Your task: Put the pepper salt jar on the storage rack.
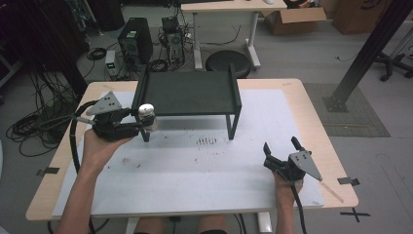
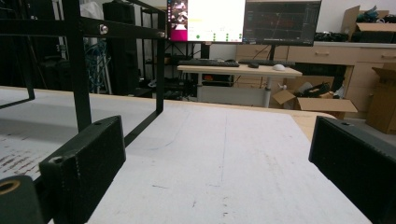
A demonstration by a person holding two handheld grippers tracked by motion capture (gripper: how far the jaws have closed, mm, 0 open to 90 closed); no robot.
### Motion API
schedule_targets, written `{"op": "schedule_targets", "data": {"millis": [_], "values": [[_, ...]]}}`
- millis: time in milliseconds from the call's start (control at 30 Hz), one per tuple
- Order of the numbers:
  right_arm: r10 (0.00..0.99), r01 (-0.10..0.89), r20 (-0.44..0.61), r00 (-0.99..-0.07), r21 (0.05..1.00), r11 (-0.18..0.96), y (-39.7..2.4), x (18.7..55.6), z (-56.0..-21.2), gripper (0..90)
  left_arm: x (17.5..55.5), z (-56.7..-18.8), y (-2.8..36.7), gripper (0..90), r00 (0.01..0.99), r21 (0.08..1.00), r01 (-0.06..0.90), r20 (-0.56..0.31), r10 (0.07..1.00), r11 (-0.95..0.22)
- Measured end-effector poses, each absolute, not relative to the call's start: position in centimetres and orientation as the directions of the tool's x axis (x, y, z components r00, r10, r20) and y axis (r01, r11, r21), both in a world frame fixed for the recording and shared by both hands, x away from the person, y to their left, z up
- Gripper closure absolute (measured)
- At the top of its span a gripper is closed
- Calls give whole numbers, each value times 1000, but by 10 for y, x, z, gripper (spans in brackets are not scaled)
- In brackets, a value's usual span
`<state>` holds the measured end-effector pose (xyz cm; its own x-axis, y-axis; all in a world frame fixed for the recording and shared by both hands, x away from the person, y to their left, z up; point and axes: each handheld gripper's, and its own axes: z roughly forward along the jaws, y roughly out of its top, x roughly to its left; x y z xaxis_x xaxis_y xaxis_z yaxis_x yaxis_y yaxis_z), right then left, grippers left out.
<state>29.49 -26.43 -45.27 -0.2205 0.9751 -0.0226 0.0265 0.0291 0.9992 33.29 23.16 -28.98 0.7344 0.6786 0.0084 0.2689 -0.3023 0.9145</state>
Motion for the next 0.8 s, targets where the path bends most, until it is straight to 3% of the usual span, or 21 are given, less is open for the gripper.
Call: {"op": "schedule_targets", "data": {"millis": [500,800], "values": [[975,29,-23,-222,999,30,-264,295,-453,33,384,-254,203,492,730,911,261,30,683,-319],[975,28,-23,-222,999,30,-264,295,-453,34,410,-255,193,492,723,902,288,16,691,-321]]}}
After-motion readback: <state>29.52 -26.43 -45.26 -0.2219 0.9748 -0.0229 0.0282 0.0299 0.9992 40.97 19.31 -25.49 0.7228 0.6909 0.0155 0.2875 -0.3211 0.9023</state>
